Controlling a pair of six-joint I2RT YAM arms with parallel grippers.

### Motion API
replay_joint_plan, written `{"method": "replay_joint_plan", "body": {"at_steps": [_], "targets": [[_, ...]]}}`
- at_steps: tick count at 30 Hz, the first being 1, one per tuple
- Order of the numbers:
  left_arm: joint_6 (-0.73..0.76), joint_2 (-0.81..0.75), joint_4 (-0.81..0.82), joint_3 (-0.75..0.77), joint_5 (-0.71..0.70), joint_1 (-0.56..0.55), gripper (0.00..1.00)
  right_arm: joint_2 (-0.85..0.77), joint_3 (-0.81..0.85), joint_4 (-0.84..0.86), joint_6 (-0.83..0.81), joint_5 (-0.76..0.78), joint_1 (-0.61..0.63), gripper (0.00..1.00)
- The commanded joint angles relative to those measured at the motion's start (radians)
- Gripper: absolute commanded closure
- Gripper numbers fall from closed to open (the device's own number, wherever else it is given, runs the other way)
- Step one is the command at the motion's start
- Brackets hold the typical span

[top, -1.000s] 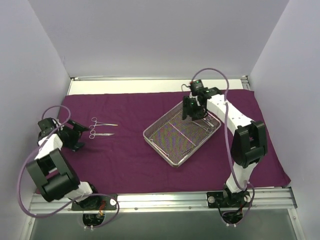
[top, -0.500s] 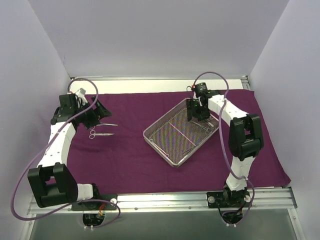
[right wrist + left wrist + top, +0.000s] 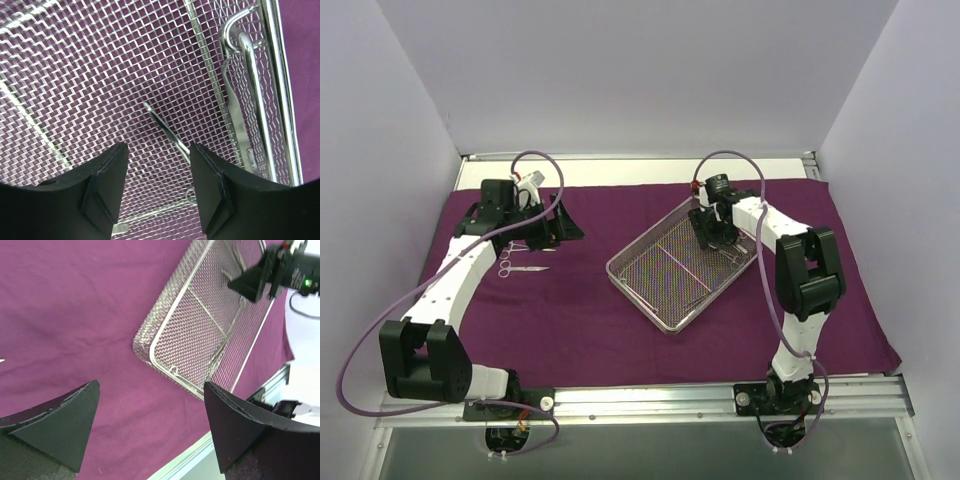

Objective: Open and lay out the surgical kit
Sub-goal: Pick up the medical item from the container.

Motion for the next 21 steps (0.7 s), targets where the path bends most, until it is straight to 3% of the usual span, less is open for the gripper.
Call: {"method": "replay_joint_plan", "body": {"at_steps": [1,12,16,21], "targets": [[0.044,0.017,-0.034,0.08,-0.036,-0.038,0.06,0.02,0.031,-0.019,-0.055,0.055,-0.004,0.48],[0.039,0.054,-0.065,0.131,-0.066,-0.055,0.06,0.137,0.025,0.001,-0.074,-0.024,-0.046,0.62],[0.044,0.076,-0.076,0.145,-0.061,-0.055,0.06,0.195,0.046,-0.009,-0.057,-0.047,-0.051,0.83],[0.03,0.12,-0.055,0.154,0.006,-0.051,0.06,0.178,0.083,-0.016,-0.011,-0.003,-0.016,0.97]]}}
